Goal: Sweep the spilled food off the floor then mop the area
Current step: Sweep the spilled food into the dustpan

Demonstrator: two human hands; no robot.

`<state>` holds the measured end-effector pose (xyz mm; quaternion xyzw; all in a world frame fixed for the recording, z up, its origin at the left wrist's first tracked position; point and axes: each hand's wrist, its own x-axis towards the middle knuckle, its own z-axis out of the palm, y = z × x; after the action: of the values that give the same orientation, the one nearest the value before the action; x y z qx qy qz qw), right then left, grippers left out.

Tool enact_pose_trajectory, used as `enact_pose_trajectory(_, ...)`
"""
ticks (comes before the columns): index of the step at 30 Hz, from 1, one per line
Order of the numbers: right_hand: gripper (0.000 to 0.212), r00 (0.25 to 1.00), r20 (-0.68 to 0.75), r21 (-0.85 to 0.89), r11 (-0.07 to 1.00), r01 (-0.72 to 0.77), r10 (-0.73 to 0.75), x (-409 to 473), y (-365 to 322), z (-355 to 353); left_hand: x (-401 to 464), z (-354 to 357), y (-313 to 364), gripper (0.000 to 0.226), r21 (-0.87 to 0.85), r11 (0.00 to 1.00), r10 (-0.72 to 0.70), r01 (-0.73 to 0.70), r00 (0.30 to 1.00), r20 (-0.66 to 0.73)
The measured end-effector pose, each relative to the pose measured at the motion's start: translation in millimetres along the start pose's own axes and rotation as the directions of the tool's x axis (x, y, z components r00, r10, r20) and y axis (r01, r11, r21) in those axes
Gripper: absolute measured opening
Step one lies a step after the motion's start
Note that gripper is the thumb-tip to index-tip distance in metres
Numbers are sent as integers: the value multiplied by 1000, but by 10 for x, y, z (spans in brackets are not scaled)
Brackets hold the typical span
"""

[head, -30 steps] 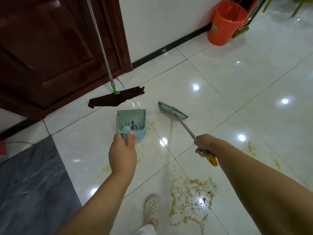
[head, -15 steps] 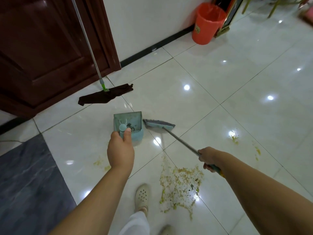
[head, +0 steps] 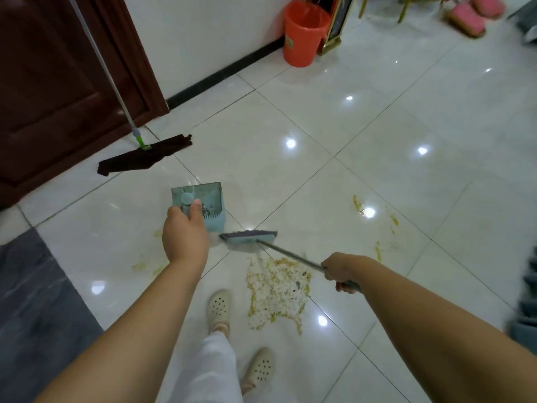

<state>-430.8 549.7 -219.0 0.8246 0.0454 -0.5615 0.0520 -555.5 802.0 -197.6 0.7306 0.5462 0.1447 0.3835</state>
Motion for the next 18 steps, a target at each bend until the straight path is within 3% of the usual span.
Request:
enact_pose_trajectory(11,37,998,59,237,970,-46,33,-337,587,119,-259,-34,64,50,-48,999,10,-10,1000,6)
enact_pose_trajectory(18,41,999,18,480,877,-34,29,-125,298,-348,162,140,264,49,-16,1000,27,-26,999,40)
